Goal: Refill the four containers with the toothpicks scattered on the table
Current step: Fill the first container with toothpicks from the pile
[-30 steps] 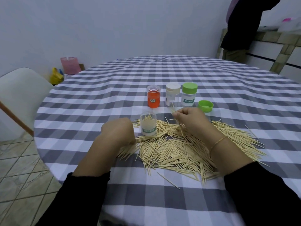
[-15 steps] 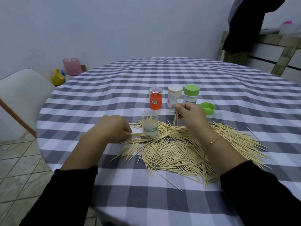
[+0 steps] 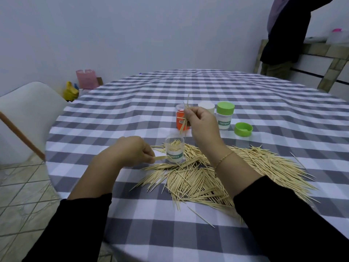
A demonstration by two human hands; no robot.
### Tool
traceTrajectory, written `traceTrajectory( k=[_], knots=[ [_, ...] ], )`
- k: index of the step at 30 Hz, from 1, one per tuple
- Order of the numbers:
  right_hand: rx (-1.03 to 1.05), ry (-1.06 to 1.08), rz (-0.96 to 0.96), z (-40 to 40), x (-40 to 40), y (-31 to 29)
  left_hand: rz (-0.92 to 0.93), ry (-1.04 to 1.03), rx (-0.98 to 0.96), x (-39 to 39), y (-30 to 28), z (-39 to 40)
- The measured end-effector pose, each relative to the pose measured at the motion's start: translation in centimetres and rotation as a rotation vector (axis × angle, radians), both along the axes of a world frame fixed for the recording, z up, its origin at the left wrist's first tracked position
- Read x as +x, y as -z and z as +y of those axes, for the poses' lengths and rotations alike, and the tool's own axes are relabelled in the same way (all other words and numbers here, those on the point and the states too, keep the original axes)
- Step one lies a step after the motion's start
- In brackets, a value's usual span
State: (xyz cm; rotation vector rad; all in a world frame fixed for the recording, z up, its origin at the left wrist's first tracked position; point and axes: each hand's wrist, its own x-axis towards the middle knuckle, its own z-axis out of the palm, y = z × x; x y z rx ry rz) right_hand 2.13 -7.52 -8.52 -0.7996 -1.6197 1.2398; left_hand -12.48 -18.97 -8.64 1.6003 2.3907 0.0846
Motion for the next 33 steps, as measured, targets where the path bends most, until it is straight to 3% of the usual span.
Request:
traceTrajectory(
  k=[14, 19, 26, 31, 33],
  knots=[
    [-0.03, -0.134, -0.132, -0.8, -0.1, 2.7, -0.37, -0.016, 0.102, -1.4, -0.6, -0.9],
    [-0.057, -0.135, -0.093, -0.4, 0.5, 2.5, -0.58, -0.036, 0.283, -1.0, -0.8, -0.3],
    [-0.091, -0.132, 0.054, -0.5, 0.7, 2.2, -0.963, -0.126, 0.677, 1.7, 0.7, 1.8],
    [-0.061, -0.112, 0.101, -0.6, 0.9, 2.4, -1.189, -0.227, 0.791, 3.1, 2.3, 2.8],
    [-0.037, -0.11, 0.11, -0.7, 1.0, 2.5, -1.199, -0.228, 0.787, 3.2, 2.8, 3.0]
  ],
)
